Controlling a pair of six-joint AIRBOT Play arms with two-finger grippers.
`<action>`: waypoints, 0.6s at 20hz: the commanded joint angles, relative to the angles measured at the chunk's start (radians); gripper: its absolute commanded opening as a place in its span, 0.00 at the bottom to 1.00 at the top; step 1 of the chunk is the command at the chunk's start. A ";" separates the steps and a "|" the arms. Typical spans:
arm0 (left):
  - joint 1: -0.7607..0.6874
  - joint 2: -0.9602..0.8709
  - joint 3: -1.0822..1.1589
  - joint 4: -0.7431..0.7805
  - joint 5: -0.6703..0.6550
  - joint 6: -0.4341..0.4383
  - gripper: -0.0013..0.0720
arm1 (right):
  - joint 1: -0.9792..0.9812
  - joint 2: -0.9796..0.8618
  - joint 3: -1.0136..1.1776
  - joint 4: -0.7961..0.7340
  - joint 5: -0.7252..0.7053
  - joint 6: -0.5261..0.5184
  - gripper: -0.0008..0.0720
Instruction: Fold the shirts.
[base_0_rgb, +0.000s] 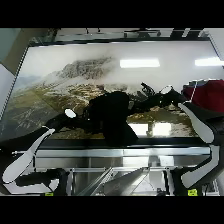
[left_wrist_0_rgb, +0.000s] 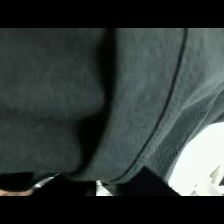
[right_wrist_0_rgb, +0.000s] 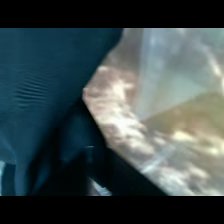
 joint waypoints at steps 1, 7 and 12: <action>-0.004 0.055 0.016 -0.018 -0.020 0.022 0.04 | 0.021 -0.014 0.021 0.034 0.037 -0.026 0.05; 0.249 0.314 0.039 -0.037 -0.192 0.022 0.04 | -0.126 0.164 0.118 0.045 0.214 -0.019 0.03; 0.597 0.565 0.272 -0.191 -0.317 0.026 0.05 | -0.360 0.546 0.223 0.203 0.221 -0.011 0.03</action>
